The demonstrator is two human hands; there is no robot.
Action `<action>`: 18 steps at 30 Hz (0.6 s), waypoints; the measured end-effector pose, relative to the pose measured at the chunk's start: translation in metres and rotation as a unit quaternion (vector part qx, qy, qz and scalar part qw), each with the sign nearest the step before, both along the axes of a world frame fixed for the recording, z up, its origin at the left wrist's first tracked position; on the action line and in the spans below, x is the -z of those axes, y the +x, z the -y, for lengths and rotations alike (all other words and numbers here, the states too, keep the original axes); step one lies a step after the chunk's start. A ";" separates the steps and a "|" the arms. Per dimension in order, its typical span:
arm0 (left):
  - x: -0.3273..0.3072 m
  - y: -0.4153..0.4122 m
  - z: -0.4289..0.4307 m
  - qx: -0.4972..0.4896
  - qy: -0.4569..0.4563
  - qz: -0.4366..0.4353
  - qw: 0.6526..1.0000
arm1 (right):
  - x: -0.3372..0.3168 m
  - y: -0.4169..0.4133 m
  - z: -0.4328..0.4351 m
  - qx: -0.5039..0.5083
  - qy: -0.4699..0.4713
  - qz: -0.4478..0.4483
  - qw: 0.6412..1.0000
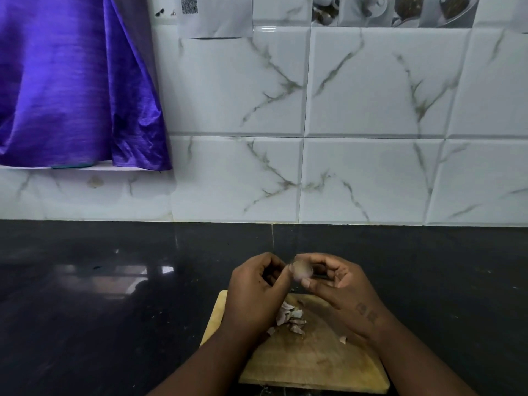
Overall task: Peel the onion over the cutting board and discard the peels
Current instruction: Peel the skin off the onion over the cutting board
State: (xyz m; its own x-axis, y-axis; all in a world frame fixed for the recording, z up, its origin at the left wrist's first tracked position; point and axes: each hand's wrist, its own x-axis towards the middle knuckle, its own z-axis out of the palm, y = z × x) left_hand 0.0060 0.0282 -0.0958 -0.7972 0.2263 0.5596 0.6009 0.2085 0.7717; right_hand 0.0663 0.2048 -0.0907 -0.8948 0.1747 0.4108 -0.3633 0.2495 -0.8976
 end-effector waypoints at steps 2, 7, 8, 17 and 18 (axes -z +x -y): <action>0.000 0.000 0.000 -0.001 -0.012 -0.001 1.000 | 0.000 0.000 0.000 0.001 0.005 -0.003 1.000; 0.002 -0.001 -0.001 0.004 -0.014 0.007 1.000 | 0.003 -0.002 0.000 0.001 0.007 -0.008 1.000; 0.003 -0.001 -0.001 0.008 -0.015 0.009 1.000 | 0.003 -0.002 0.000 0.001 0.007 -0.007 1.000; 0.005 -0.006 0.000 -0.013 -0.046 0.037 0.998 | 0.003 -0.002 -0.002 -0.009 -0.001 -0.013 1.000; 0.005 -0.006 0.000 -0.006 -0.042 0.036 0.998 | 0.003 -0.002 -0.002 -0.010 -0.001 -0.012 1.000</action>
